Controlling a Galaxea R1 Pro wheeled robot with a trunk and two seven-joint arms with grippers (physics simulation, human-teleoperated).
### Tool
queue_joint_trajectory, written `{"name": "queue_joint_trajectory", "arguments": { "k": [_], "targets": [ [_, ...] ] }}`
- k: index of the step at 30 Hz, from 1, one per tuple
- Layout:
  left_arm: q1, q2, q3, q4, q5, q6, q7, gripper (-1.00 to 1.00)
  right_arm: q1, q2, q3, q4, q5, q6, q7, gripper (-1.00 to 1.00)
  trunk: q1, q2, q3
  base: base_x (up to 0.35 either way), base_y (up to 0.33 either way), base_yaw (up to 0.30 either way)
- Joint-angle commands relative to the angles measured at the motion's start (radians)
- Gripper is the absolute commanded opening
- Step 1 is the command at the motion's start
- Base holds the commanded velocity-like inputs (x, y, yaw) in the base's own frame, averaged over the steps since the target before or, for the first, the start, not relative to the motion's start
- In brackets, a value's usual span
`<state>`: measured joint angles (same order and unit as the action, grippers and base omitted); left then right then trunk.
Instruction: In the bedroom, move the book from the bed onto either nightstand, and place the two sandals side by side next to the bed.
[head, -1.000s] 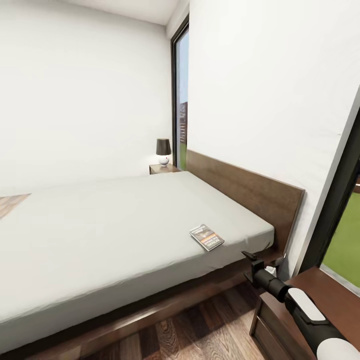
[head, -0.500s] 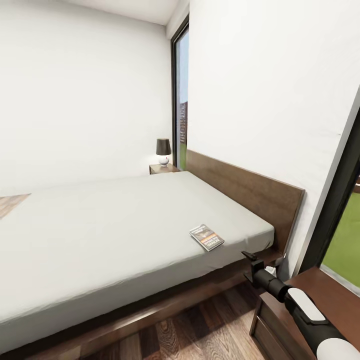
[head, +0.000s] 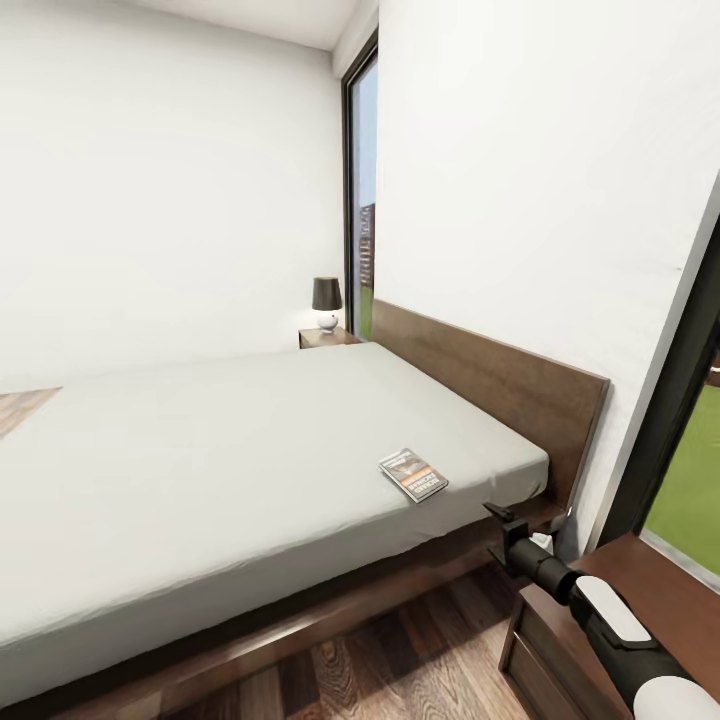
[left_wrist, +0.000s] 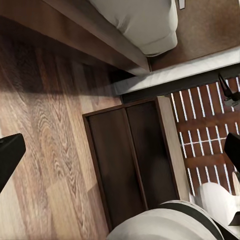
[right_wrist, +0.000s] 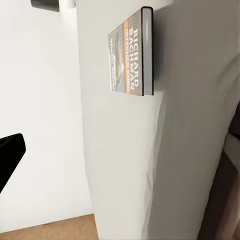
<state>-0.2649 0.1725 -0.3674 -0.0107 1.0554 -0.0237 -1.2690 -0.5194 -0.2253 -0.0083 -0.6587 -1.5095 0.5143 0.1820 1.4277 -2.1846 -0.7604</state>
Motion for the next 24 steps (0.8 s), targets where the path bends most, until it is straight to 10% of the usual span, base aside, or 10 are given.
{"name": "queue_joint_trajectory", "arguments": {
  "k": [1, 24],
  "targets": [
    [0.000, 0.000, -0.008, 0.000, 0.008, -0.002, -0.002, 1.00, -0.001, 0.000, -0.001, 0.001, -0.002, 0.004, 0.001, 1.00, 0.000, 0.000, -0.001, 0.000, 0.000, 0.000],
    [0.000, -0.001, -0.008, 0.000, 0.002, -0.003, 0.005, 1.00, -0.001, -0.001, -0.002, 0.001, -0.004, 0.004, 0.003, 1.00, 0.000, 0.000, -0.001, 0.000, 0.000, 0.136]
  ]
}}
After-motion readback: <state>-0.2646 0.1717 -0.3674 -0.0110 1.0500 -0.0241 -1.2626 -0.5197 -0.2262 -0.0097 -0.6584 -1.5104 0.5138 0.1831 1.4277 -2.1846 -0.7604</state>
